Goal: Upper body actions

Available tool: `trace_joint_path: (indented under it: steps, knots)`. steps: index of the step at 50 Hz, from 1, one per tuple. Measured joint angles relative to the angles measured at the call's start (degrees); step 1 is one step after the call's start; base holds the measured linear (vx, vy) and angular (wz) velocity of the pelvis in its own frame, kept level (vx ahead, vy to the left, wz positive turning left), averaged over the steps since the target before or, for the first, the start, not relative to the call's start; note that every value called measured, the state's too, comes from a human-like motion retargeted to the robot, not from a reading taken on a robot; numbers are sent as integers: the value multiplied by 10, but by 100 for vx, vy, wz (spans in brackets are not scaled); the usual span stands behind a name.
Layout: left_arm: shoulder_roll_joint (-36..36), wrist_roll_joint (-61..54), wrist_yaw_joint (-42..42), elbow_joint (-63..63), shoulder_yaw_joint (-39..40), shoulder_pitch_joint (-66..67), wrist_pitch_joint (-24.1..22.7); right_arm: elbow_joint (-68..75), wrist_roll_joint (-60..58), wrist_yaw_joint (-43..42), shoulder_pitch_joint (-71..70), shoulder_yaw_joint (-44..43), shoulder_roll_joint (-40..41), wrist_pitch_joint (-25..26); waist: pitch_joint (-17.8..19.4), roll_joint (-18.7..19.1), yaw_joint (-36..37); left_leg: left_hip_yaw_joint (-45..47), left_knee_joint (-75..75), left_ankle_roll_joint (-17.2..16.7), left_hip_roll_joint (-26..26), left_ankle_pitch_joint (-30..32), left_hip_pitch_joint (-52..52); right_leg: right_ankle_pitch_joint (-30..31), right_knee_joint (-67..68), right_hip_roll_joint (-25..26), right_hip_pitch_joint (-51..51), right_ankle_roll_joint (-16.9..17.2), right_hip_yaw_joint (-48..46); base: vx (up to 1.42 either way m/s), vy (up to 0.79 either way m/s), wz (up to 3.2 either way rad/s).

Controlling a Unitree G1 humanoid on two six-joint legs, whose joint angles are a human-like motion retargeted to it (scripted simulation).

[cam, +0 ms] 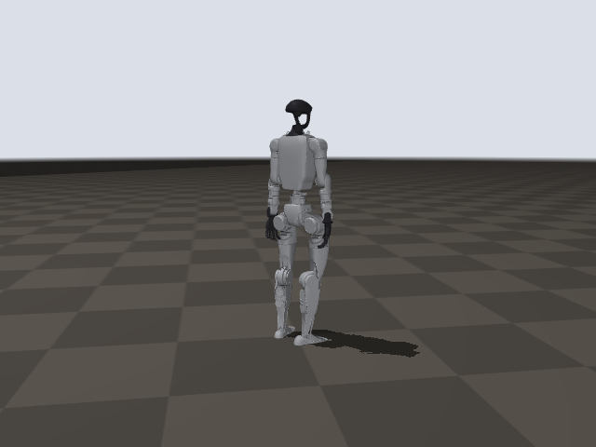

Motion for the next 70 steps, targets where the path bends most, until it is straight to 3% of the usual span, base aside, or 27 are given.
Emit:
trace_joint_path:
  steps: [16, 23, 30, 40, 45, 50, 54, 60, 70]
  knots:
    - [4, -38, -7, 9, 22, 5, 8, -33, -29, 16, -5, 20, 8, -9, 3, 0, -5, -17, 4, -2, -2, 6, -5, 0, 0, -5, 2, -1, -14, 0, 0, 0]
    - [6, -29, -3, 11, 25, 7, 8, -59, -19, 60, 0, -19, 0, -37, 7, -6, -16, -27, 2, 0, -6, 9, -4, 0, 0, -7, 4, 0, -22, 0, 0, 0]
    - [11, -18, -2, 11, 28, 5, 8, -26, 25, 55, -23, -97, -63, -37, 4, -16, -10, -25, 2, 2, -8, 10, -5, 2, 2, -10, 2, 1, -21, 0, 0, 0]
    - [23, -25, -3, 14, 36, 7, 10, -27, 60, 14, -83, -258, -214, -40, -7, -38, -5, -24, 4, 4, -11, 10, -5, 2, 5, -16, 1, 3, -20, 0, 0, 0]
    - [26, -28, -3, 16, 45, 13, 9, -99, 124, 32, -125, -319, -273, -56, -9, -43, -13, -19, 5, 5, -11, 9, -2, 2, 7, -18, 0, 4, -17, 0, 0, 0]
    - [29, -29, -3, 18, 49, 10, 10, -279, 222, 52, -154, -369, -294, -50, -4, -46, -17, -14, 7, 5, -12, 9, 0, 3, 8, -21, 1, 4, -14, 0, 0, 0]
    - [30, -29, -5, 21, 46, 7, 12, -464, 294, -6, -169, -384, -295, -37, -4, -45, -19, -13, 7, 5, -12, 10, -1, 4, 7, -21, 0, 5, -12, 0, 0, 0]
    - [29, -24, -4, 17, 43, 6, 11, -694, 335, -184, -204, -397, -314, -39, -9, -44, -17, -13, 6, 6, -13, 13, -4, 4, 7, -21, -1, 5, -12, 0, 0, 0]
    - [32, -25, 3, 14, 44, 3, 10, -870, 353, -482, -265, -424, -342, -140, -16, -56, -4, -21, 5, 8, -17, 17, -7, 1, 6, -22, 2, 5, -17, 0, 0, 0]
